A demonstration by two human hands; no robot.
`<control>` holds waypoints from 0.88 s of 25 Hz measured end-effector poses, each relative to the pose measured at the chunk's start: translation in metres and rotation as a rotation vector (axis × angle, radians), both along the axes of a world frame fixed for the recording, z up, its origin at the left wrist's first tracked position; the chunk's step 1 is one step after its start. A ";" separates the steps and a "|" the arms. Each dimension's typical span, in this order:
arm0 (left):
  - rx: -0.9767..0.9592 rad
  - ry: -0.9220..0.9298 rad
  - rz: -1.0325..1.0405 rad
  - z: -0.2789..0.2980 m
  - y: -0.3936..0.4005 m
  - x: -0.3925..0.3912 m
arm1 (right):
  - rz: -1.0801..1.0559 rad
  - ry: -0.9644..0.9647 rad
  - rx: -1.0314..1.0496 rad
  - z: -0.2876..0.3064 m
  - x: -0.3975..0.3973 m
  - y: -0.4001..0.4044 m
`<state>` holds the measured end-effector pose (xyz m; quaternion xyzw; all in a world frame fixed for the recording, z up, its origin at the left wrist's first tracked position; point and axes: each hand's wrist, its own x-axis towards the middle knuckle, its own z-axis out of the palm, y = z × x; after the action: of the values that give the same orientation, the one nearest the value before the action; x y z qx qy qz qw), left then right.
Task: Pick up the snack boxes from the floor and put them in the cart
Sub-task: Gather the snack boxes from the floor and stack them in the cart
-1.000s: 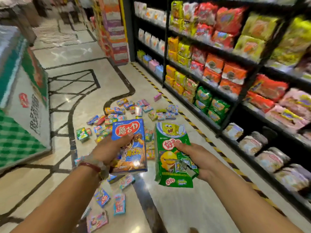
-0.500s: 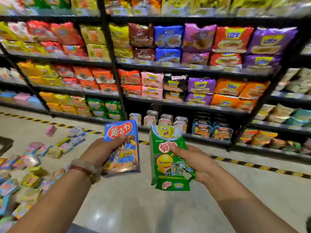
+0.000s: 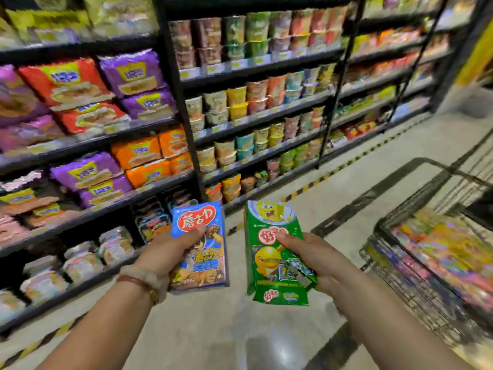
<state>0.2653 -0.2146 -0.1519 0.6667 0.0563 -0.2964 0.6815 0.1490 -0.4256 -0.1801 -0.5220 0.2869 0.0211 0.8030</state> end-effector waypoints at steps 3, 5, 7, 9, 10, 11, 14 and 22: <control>0.005 0.026 -0.191 -0.007 -0.086 0.002 | -0.248 0.021 0.039 -0.008 -0.036 -0.062; 0.001 0.045 -0.324 -0.013 -0.140 0.002 | -0.388 0.020 0.051 -0.014 -0.058 -0.098; 0.004 0.068 -0.467 -0.020 -0.197 0.005 | -0.492 0.047 0.024 -0.020 -0.073 -0.137; 0.018 0.079 -0.570 -0.028 -0.251 0.008 | -0.609 0.059 0.014 -0.023 -0.085 -0.171; 0.013 0.083 -0.619 -0.031 -0.277 0.010 | -0.668 0.061 0.012 -0.026 -0.089 -0.188; 0.011 0.090 -0.678 -0.035 -0.307 0.013 | -0.720 0.076 0.000 -0.028 -0.093 -0.206; 0.018 0.084 -0.817 -0.042 -0.387 0.017 | -0.862 0.086 0.011 -0.035 -0.102 -0.253; 0.074 0.047 -1.130 -0.067 -0.557 -0.009 | -1.178 0.179 0.148 -0.060 -0.150 -0.344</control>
<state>0.2559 -0.7711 -0.2187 0.6099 -0.2837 -0.6276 0.3919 -0.0009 -0.7693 -0.2404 -0.2140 0.5922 -0.3639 0.6863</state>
